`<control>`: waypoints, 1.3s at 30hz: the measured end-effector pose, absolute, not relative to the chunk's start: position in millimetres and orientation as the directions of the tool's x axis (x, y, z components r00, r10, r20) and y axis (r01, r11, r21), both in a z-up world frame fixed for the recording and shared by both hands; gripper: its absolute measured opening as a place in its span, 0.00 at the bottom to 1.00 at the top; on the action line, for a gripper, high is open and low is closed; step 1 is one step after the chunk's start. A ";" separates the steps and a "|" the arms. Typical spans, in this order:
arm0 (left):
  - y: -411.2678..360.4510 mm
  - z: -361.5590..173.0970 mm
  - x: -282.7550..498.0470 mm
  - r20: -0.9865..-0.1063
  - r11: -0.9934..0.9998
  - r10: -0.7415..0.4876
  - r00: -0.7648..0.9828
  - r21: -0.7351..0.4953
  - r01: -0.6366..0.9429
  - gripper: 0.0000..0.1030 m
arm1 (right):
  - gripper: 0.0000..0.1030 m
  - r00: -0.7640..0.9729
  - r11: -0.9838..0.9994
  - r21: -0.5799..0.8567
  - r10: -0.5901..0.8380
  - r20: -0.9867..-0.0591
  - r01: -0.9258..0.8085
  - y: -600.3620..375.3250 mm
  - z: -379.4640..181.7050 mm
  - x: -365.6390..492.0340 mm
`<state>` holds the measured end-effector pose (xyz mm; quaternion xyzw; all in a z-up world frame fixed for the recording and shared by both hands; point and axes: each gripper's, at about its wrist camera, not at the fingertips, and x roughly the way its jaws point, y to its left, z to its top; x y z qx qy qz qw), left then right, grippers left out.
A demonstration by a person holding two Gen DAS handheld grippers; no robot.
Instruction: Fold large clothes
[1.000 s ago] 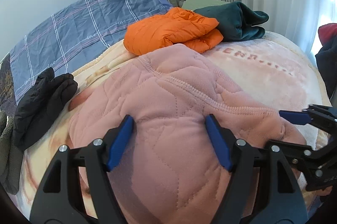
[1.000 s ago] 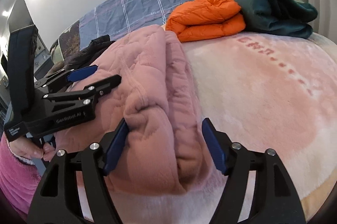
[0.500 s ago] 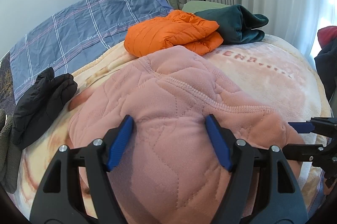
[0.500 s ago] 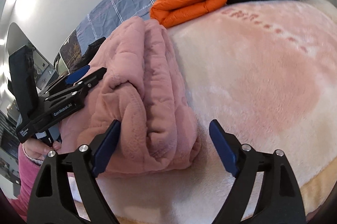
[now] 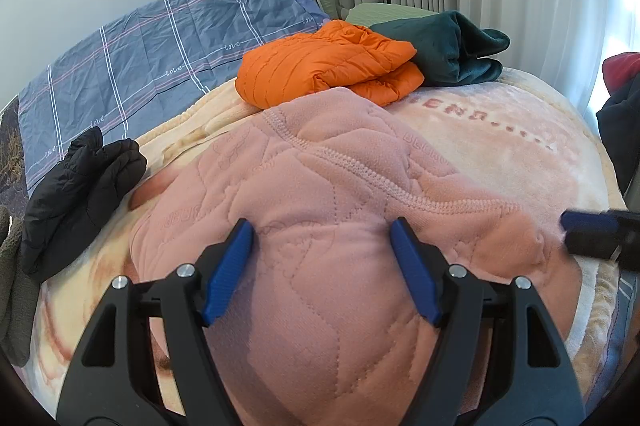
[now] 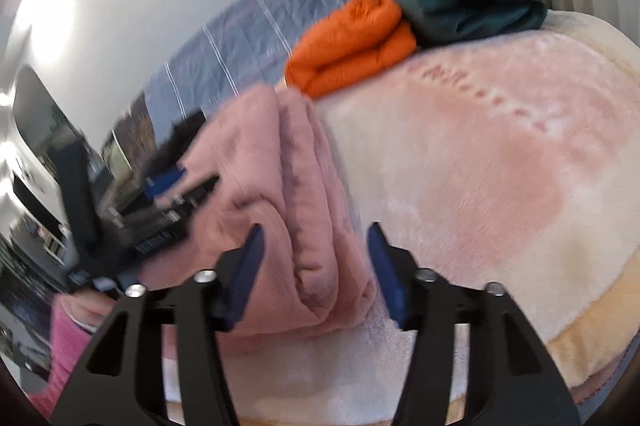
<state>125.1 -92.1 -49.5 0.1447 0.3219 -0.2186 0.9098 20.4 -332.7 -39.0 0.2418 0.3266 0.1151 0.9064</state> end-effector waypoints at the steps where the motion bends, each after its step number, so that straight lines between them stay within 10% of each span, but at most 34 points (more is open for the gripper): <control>1: -92.2 -49.4 125.1 -0.649 0.862 -0.304 0.697 0.123 0.491 0.71 | 0.40 0.769 0.849 0.525 0.377 -0.516 -0.063 -335.7 -33.1 17.1; 6: -91.1 -49.6 125.0 -0.649 0.863 -0.303 0.698 0.124 0.489 0.71 | 0.08 0.746 0.841 0.500 0.465 -0.477 -0.205 -313.2 -18.5 16.1; 9: -90.4 -49.4 125.2 -0.649 0.863 -0.305 0.697 0.122 0.490 0.71 | 0.00 0.665 0.917 0.371 0.370 -0.648 -0.148 -285.6 -47.6 35.4; 14: -102.0 -42.7 121.2 -0.650 0.853 -0.281 0.706 0.168 0.494 0.71 | 0.00 0.690 0.945 0.306 0.300 -0.659 -0.118 -278.3 -62.8 33.2; 15: -104.3 -36.8 122.1 -0.651 0.848 -0.290 0.702 0.166 0.504 0.66 | 0.00 0.693 0.951 0.287 0.286 -0.661 -0.119 -275.3 -62.5 31.0; 18: -113.8 -12.0 133.5 -0.668 0.820 -0.360 0.652 0.107 0.562 0.07 | 0.00 0.697 0.948 0.292 0.294 -0.654 -0.126 -276.3 -64.5 29.5; 25: -137.6 -13.8 204.1 -0.743 0.809 -0.444 0.501 -0.092 0.581 0.07 | 0.00 0.696 0.939 0.319 0.316 -0.645 -0.131 -279.1 -67.9 30.8; 27: -155.9 -70.3 233.7 -0.850 0.833 -0.316 0.422 -0.035 0.552 0.07 | 0.00 0.695 0.940 0.312 0.316 -0.646 -0.137 -277.4 -69.6 35.8; 35: -180.6 -46.5 206.6 -0.807 0.818 -0.252 0.533 0.117 0.563 0.05 | 0.00 0.698 0.935 0.326 0.326 -0.638 -0.139 -281.6 -70.8 36.5; 39: -136.3 -0.4 180.2 -0.732 0.827 -0.363 0.576 0.032 0.562 0.41 | 0.00 0.700 0.938 0.318 0.320 -0.638 -0.140 -280.2 -69.8 32.7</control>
